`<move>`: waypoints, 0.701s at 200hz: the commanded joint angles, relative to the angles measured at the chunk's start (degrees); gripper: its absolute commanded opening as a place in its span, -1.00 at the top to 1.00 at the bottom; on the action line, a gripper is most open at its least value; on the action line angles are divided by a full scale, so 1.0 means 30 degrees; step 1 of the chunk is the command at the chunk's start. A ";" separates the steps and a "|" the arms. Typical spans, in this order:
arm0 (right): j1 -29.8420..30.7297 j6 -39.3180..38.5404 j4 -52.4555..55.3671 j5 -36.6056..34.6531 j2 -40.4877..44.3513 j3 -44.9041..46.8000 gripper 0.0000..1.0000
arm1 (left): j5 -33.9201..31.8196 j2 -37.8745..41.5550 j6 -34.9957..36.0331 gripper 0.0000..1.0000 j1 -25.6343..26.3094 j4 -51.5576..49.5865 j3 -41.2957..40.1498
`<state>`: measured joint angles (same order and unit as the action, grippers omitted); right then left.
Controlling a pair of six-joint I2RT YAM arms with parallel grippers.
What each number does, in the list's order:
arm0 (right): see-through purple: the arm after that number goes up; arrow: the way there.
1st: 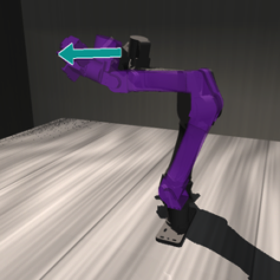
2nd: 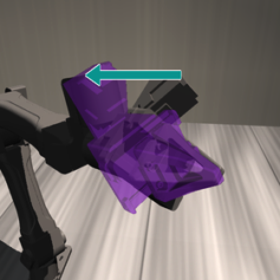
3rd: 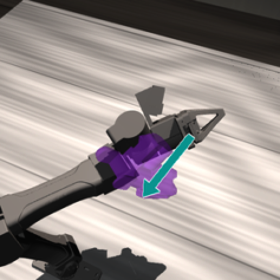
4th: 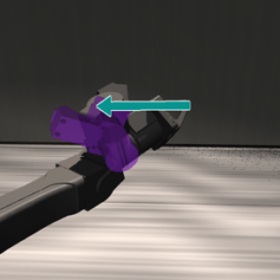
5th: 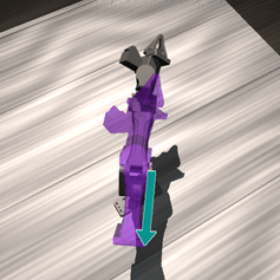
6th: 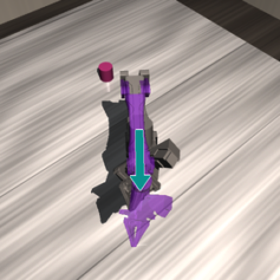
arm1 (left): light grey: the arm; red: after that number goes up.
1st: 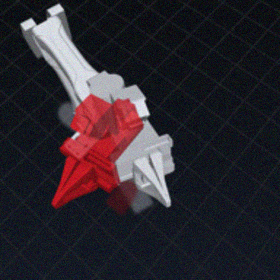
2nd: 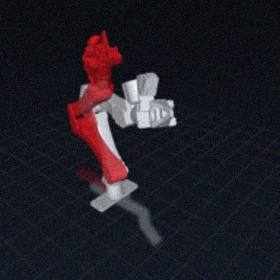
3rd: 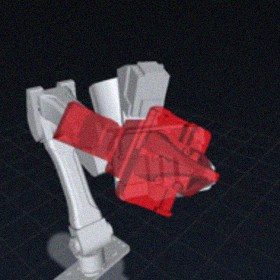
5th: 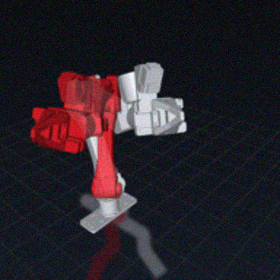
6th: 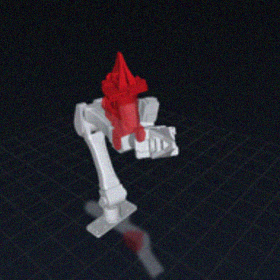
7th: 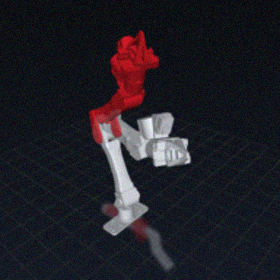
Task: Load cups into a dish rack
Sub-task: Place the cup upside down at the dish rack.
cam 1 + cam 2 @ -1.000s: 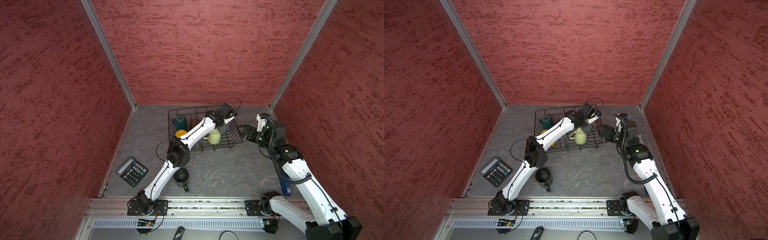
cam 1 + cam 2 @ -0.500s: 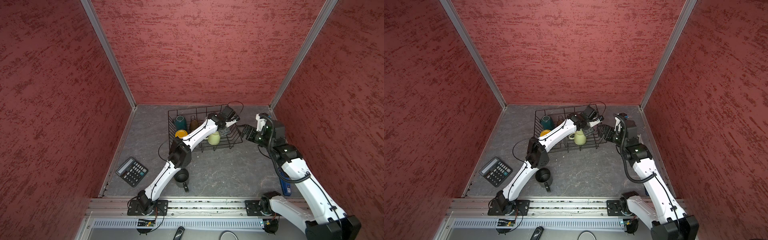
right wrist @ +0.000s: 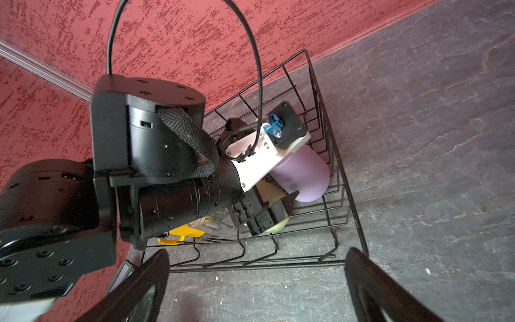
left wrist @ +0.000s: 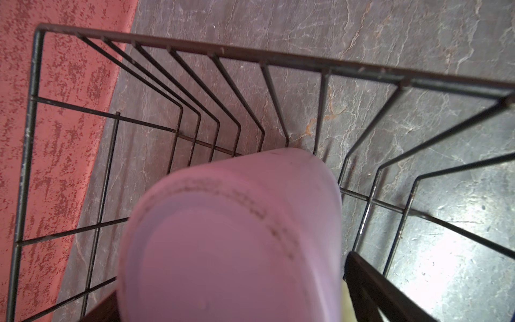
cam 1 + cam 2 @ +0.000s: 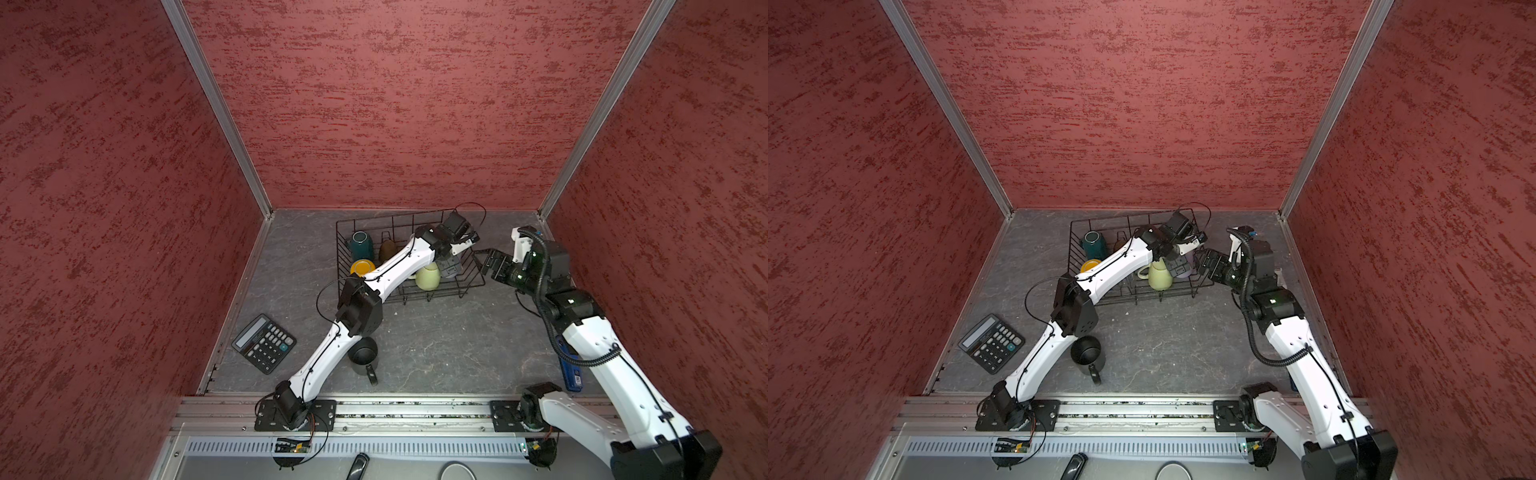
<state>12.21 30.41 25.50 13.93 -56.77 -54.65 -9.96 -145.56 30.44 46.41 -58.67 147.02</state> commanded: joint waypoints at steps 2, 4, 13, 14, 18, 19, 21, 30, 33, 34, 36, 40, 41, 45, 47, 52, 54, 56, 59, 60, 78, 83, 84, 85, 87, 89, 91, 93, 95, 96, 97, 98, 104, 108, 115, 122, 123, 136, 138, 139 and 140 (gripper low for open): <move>-0.0042 -0.0021 -0.0071 -0.0065 0.0254 -0.0310 -0.97 | 0.0159 0.0173 -0.0370 -1.00 0.0084 0.0277 0.0358; -0.0030 -0.0028 -0.0027 -0.0087 0.0260 -0.0374 -0.97 | 0.0185 0.0243 -0.0443 -1.00 0.0092 0.0317 0.0336; -0.0034 -0.0124 0.0081 -0.0238 0.0389 -0.0551 -0.97 | 0.0304 0.0529 -0.0694 -0.99 0.0075 0.0452 0.0287; -0.0030 -0.0136 0.0098 -0.0244 0.0399 -0.0571 -0.97 | 0.0347 0.0559 -0.0747 -0.99 0.0080 0.0469 0.0264; -0.0054 -0.0147 0.0139 -0.0325 0.0472 -0.0665 -0.97 | 0.0436 0.0697 -0.0837 -0.99 0.0085 0.0536 0.0228; -0.0055 -0.0162 0.0142 -0.0346 0.0499 -0.0672 -0.97 | 0.0456 0.0716 -0.0847 -1.00 0.0071 0.0540 0.0205; -0.0041 -0.0195 0.0143 -0.0377 0.0549 -0.0728 -0.97 | 0.0508 0.0833 -0.0899 -1.00 0.0082 0.0610 0.0152; -0.0052 -0.0289 0.0217 -0.0547 0.0747 -0.0890 -0.97 | 0.0643 0.1314 -0.1181 -0.99 0.0041 0.0992 -0.0220; -0.0033 -0.0316 0.0245 -0.0595 0.0821 -0.0961 -0.97 | 0.0673 0.1463 -0.1279 -0.99 0.0040 0.1161 -0.0377; -0.0029 -0.0334 0.0253 -0.0613 0.0835 -0.0981 -0.97 | 0.0678 0.1554 -0.1289 -0.99 0.0048 0.1219 -0.0449; -0.0042 -0.0348 0.0281 -0.0663 0.0881 -0.1018 -0.97 | 0.0717 0.1680 -0.1339 -0.99 0.0040 0.1321 -0.0547; -0.0036 -0.0393 0.0343 -0.0735 0.0953 -0.1121 -0.96 | 0.0807 0.1987 -0.1438 -0.99 0.0028 0.1589 -0.0852; -0.0046 -0.0402 0.0361 -0.0742 0.0974 -0.1134 -0.96 | 0.0832 0.2035 -0.1470 -0.99 0.0027 0.1653 -0.0921; -0.0036 -0.0460 0.0419 -0.0826 0.1043 -0.1244 -0.95 | 0.0935 0.2397 -0.1570 -0.99 0.0027 0.1941 -0.1254; -0.0029 -0.0482 0.0454 -0.0870 0.1073 -0.1318 -0.95 | 0.1001 0.2557 -0.1651 -1.00 0.0005 0.2058 -0.1429; -0.0036 -0.0539 0.0562 -0.0962 0.1151 -0.1450 -0.95 | 0.1145 0.2972 -0.1815 -1.00 -0.0022 0.2561 -0.1926; -0.0036 -0.0553 0.0600 -0.1014 0.1188 -0.1523 -0.94 | 0.1201 0.3177 -0.1932 -0.99 -0.0044 0.2660 -0.2110; -0.0043 -0.0557 0.0646 -0.1064 0.1219 -0.1571 -0.94 | 0.1236 0.3367 -0.1991 -1.00 -0.0071 0.2934 -0.2339; -0.0054 -0.0605 0.0708 -0.1146 0.1253 -0.1651 -0.94 | 0.1312 0.3657 -0.2150 -0.99 -0.0092 0.3253 -0.2667; -0.0040 -0.0611 0.0719 -0.1167 0.1271 -0.1677 -0.94 | 0.1348 0.3764 -0.2163 -0.99 -0.0120 0.3364 -0.2780; -0.0031 -0.0790 0.1004 -0.1559 0.1675 -0.2133 -0.88 | 0.1280 0.5535 -0.3026 -0.99 -0.0395 0.5371 -0.4827; -0.0026 -0.0834 0.1047 -0.1630 0.1770 -0.2233 -0.86 | 0.1196 0.6011 -0.3310 -0.99 -0.0536 0.5935 -0.5381; -0.0041 -0.0843 0.1050 -0.1658 0.1792 -0.2276 -0.86 | 0.1173 0.6098 -0.3329 -0.99 -0.0562 0.6067 -0.5470; -0.0052 -0.0863 0.1081 -0.1679 0.1831 -0.2309 -0.85 | 0.1162 0.6200 -0.3412 -0.99 -0.0590 0.6177 -0.5588; -0.0032 -0.0898 0.1118 -0.1728 0.1863 -0.2353 -0.83 | 0.1153 0.6386 -0.3533 -0.99 -0.0625 0.6406 -0.5779; -0.0042 -0.0907 0.1134 -0.1762 0.1908 -0.2416 -0.81 | 0.1151 0.6565 -0.3614 -0.99 -0.0715 0.6624 -0.6010; -0.0052 -0.0931 0.1152 -0.1772 0.1926 -0.2483 -0.79 | 0.1107 0.6756 -0.3766 -0.99 -0.0774 0.6840 -0.6192; -0.0055 -0.0959 0.1180 -0.1788 0.1953 -0.2514 -0.76 | 0.1103 0.6935 -0.3885 -0.99 -0.0825 0.7055 -0.6421; -0.0055 -0.0988 0.1179 -0.1799 0.1996 -0.2580 -0.74 | 0.1080 0.7112 -0.4003 -1.00 -0.0867 0.7263 -0.6617; -0.0055 -0.1007 0.1204 -0.1786 0.2008 -0.2596 -0.73 | 0.1071 0.7190 -0.4042 -1.00 -0.0903 0.7375 -0.6733; -0.0055 -0.1032 0.1216 -0.1780 0.2014 -0.2619 -0.72 | 0.1067 0.7230 -0.4120 -0.99 -0.0951 0.7461 -0.6835; -0.0055 -0.1044 0.1236 -0.1777 0.2032 -0.2645 -0.71 | 0.1065 0.7308 -0.4159 -0.99 -0.0975 0.7562 -0.6930; -0.0044 -0.1110 0.1327 -0.1752 0.2049 -0.2821 -0.66 | 0.1063 0.7900 -0.4491 -0.99 -0.1112 0.8098 -0.7456; -0.0047 -0.1167 0.1393 -0.1704 0.2027 -0.2935 -0.65 | 0.1063 0.8264 -0.4740 -0.99 -0.1244 0.8473 -0.7855; -0.0033 -0.1339 0.1485 -0.1523 0.1947 -0.3123 -0.63 | 0.1107 0.8949 -0.5231 -0.99 -0.1447 0.9232 -0.8596; -0.0051 -0.1527 0.1610 -0.1199 0.1734 -0.3323 -0.62 | 0.1185 0.9725 -0.5653 -0.99 -0.1716 1.0104 -0.9685; -0.0038 -0.1555 0.1639 -0.1179 0.1716 -0.3349 -0.62 | 0.1168 0.9844 -0.5775 -0.99 -0.1753 1.0319 -0.9849; 0.0040 -0.1952 0.2033 -0.0178 0.1018 -0.3812 -0.58 | 0.1644 1.1362 -0.6921 -0.99 -0.2396 1.2350 -1.2049; 0.0056 -0.1998 0.2147 -0.0064 0.0883 -0.3901 -0.58 | 0.1845 1.1581 -0.7032 -0.99 -0.2490 1.2534 -1.2302; 0.0074 -0.2025 0.2185 0.0004 0.0822 -0.3945 -0.58 | 0.1923 1.1681 -0.7168 -0.99 -0.2579 1.2618 -1.2358; 0.0097 -0.2053 0.2234 0.0053 0.0733 -0.4011 -0.58 | 0.1976 1.1760 -0.7236 -0.99 -0.2653 1.2690 -1.2504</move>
<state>12.21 26.89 29.08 11.03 -51.62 -63.70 -6.63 -116.31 16.25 41.71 -32.75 117.21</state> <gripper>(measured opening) 0.797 0.996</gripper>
